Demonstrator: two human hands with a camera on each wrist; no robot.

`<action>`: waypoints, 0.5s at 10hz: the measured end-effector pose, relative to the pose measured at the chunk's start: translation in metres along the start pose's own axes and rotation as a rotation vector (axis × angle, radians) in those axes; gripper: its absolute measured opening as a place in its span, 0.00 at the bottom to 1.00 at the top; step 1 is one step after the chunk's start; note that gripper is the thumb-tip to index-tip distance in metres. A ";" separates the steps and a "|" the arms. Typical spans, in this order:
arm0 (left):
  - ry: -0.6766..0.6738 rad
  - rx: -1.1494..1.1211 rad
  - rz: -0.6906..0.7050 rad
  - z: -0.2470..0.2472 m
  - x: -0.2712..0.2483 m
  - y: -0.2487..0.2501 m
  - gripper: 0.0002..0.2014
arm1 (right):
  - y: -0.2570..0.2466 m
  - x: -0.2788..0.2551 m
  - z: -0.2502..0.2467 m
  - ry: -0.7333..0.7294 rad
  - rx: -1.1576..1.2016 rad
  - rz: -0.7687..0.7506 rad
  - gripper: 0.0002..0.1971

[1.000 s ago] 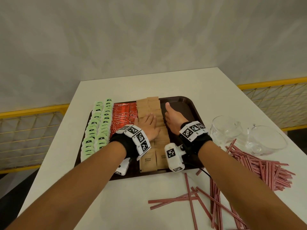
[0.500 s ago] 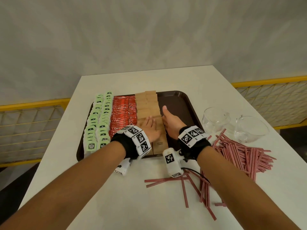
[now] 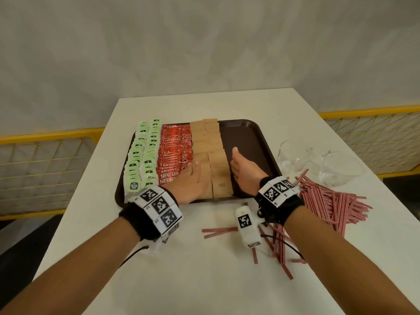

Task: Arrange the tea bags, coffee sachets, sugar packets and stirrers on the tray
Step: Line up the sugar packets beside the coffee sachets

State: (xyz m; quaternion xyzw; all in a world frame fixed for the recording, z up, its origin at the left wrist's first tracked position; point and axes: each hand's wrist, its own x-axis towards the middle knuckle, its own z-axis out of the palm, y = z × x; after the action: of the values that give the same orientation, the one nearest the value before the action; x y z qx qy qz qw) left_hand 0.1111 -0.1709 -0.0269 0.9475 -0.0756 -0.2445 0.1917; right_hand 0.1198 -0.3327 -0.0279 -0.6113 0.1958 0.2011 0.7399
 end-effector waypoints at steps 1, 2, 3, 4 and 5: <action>-0.086 0.240 -0.053 0.003 -0.018 0.004 0.20 | 0.001 -0.008 0.008 0.013 -0.075 0.003 0.32; -0.091 0.385 0.006 0.017 -0.004 -0.004 0.18 | 0.002 -0.011 0.011 0.045 -0.093 -0.019 0.32; -0.158 0.306 -0.013 0.013 -0.012 0.000 0.20 | 0.002 -0.009 0.011 0.031 0.015 0.007 0.32; -0.042 -0.021 -0.032 0.023 -0.008 -0.003 0.27 | 0.002 -0.008 0.011 0.037 0.041 -0.019 0.31; -0.017 -0.152 -0.026 0.026 -0.006 -0.003 0.27 | 0.002 -0.005 0.007 0.054 0.073 -0.030 0.34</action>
State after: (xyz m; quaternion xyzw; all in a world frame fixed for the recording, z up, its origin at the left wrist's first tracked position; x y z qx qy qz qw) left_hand 0.0932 -0.1751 -0.0465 0.9291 -0.0460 -0.2599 0.2591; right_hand 0.1152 -0.3257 -0.0258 -0.5921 0.2139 0.1661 0.7590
